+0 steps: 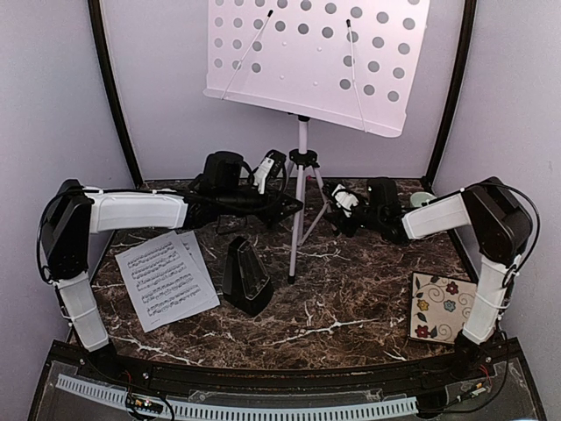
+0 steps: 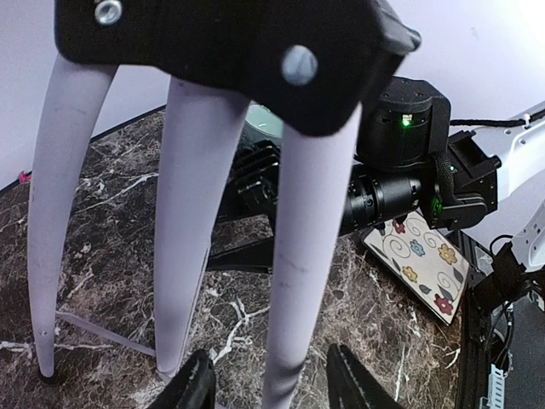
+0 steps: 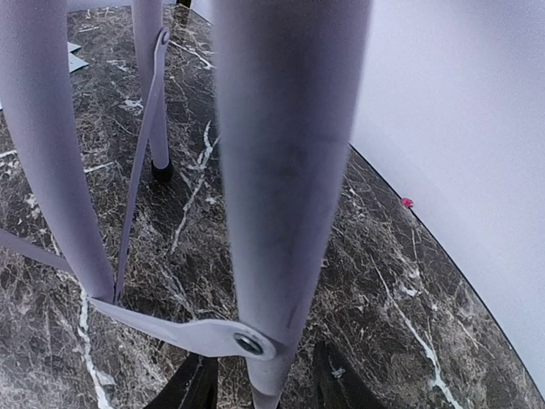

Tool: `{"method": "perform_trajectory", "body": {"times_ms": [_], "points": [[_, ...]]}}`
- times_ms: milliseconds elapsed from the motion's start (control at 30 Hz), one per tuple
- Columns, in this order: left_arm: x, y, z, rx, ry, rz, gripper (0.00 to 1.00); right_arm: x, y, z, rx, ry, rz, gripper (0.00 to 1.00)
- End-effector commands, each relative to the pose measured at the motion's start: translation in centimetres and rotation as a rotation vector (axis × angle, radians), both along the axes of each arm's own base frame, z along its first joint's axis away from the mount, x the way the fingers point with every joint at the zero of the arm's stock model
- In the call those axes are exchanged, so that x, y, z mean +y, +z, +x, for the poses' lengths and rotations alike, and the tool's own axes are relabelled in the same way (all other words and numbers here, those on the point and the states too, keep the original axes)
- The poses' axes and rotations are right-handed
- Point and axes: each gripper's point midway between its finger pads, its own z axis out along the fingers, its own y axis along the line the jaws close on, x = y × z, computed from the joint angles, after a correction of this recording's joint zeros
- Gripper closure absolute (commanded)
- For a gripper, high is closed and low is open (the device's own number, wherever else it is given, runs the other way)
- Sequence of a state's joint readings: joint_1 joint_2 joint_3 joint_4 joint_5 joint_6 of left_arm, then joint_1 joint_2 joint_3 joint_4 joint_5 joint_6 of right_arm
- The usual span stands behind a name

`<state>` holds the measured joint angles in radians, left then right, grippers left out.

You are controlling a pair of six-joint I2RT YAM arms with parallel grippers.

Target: Set up the instrument practice props

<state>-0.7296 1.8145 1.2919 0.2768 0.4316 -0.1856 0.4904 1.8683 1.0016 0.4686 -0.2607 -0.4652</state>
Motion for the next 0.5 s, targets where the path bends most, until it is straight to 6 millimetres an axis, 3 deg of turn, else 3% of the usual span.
{"method": "perform_trajectory", "body": {"times_ms": [0,233,467], "points": [[-1.1,1.5,0.5,0.02,-0.005,-0.024,0.54,0.9,1.1,0.8,-0.04,0.007,0.04,0.63],[-1.3,1.1,1.0,0.035,0.002,0.009,0.61,1.0,1.3,1.7,-0.059,-0.008,0.042,0.72],[-1.5,0.9,0.7,0.064,-0.016,0.028,0.87,0.4,1.9,2.6,-0.078,-0.049,0.034,0.91]]}}
